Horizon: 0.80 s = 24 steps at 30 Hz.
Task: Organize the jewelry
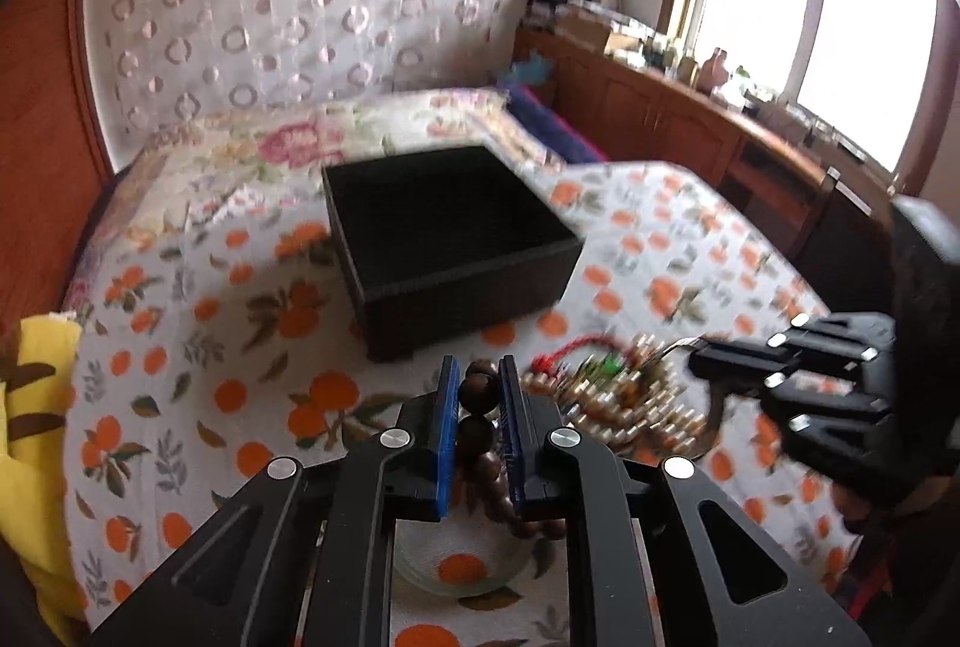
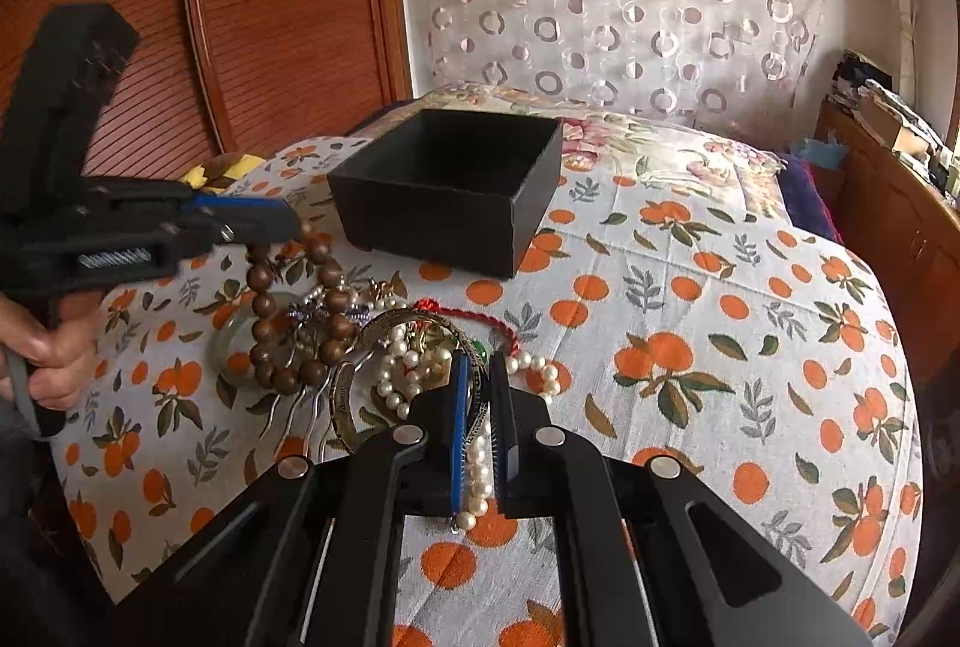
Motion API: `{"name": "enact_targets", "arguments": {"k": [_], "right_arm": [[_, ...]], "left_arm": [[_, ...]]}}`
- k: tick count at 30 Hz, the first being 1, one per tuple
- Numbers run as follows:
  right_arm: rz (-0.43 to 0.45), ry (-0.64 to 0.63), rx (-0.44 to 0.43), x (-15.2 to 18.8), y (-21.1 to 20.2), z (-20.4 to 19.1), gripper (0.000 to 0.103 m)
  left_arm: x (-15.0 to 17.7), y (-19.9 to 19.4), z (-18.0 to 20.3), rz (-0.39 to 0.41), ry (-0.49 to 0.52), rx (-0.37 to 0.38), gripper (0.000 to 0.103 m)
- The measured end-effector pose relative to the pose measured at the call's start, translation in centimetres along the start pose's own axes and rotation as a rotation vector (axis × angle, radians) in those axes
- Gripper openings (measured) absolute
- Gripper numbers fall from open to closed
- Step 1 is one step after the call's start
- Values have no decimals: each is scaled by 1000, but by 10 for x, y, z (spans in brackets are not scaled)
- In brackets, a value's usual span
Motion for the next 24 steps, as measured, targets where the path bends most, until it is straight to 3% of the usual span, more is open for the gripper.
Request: {"name": "enact_targets", "arguments": {"k": [12,24], "right_arm": [[54,-18,29,-40,2,19,8],[127,-44,20,-111,40,46,8]], "left_arm": [[-41,-49,22,146,25,18,12],[-103,-50,12,222,19,-22,12]]}}
Point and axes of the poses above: each gripper's, at about its wrist camera, not at the fingertips, and y roughly the way its jaws point, z to its right, x to its underside, the point moved 10 cm from there along y, roughly the way its jaws point, and after that the axes turned 15 degrees about -y, right-handed, at the moved point
